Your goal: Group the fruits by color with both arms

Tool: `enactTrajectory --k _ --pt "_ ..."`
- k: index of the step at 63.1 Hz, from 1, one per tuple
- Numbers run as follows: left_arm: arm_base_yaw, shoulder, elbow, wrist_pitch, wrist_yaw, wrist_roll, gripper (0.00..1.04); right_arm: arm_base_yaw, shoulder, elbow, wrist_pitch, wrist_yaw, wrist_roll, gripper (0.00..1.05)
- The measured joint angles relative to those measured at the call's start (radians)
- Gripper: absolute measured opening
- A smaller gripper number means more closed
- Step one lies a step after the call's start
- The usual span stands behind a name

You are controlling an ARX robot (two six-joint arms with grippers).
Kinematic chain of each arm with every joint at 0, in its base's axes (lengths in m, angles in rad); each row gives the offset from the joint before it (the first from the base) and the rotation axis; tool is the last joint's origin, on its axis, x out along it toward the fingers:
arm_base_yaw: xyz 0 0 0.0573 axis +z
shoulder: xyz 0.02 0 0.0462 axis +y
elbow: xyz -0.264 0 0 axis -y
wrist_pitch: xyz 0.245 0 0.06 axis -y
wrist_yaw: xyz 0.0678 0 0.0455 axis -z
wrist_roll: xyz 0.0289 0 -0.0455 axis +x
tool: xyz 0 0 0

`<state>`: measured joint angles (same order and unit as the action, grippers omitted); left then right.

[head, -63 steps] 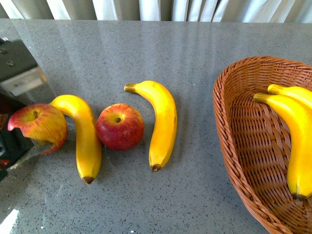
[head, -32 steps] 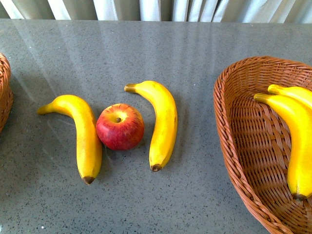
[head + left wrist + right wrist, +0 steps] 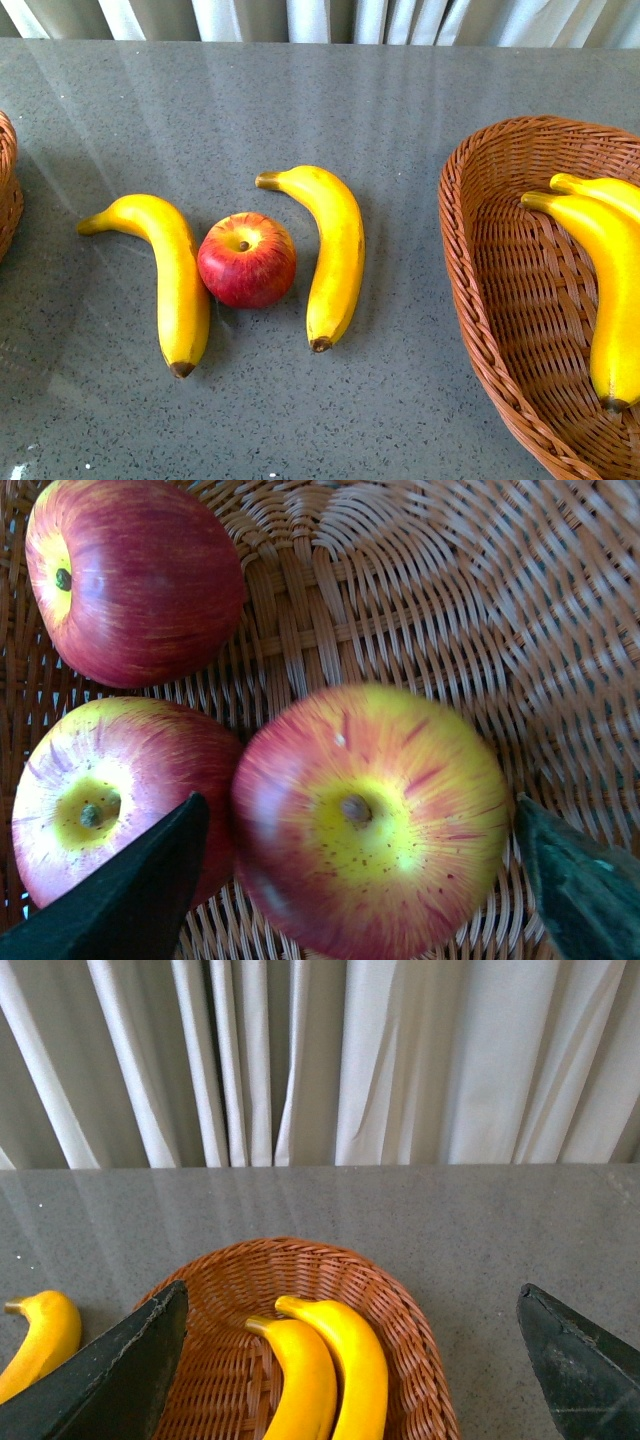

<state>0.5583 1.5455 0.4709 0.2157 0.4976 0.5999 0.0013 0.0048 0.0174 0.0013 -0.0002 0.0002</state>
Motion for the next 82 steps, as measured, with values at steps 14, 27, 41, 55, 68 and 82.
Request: enactTrajectory --k 14,27,41,55,68,82 --pt "-0.041 -0.102 -0.01 -0.028 0.04 -0.017 0.96 0.0 0.0 0.0 0.0 0.0 0.0 0.96" --pt "-0.326 -0.209 -0.018 -0.014 0.028 -0.066 0.96 0.0 0.0 0.0 0.0 0.0 0.0 0.96" --pt "-0.671 -0.035 0.028 0.132 -0.029 -0.127 0.96 0.0 0.0 0.0 0.0 0.0 0.0 0.96" --pt "-0.797 0.1 0.073 0.197 -0.037 -0.173 0.96 0.0 0.0 0.0 0.0 0.0 0.0 0.96" --pt "-0.848 0.168 0.114 0.211 -0.036 -0.193 0.96 0.0 0.0 0.0 0.0 0.0 0.0 0.96" --pt "-0.88 0.219 0.139 0.211 -0.03 -0.194 0.96 0.0 0.0 0.0 0.0 0.0 0.0 0.96"
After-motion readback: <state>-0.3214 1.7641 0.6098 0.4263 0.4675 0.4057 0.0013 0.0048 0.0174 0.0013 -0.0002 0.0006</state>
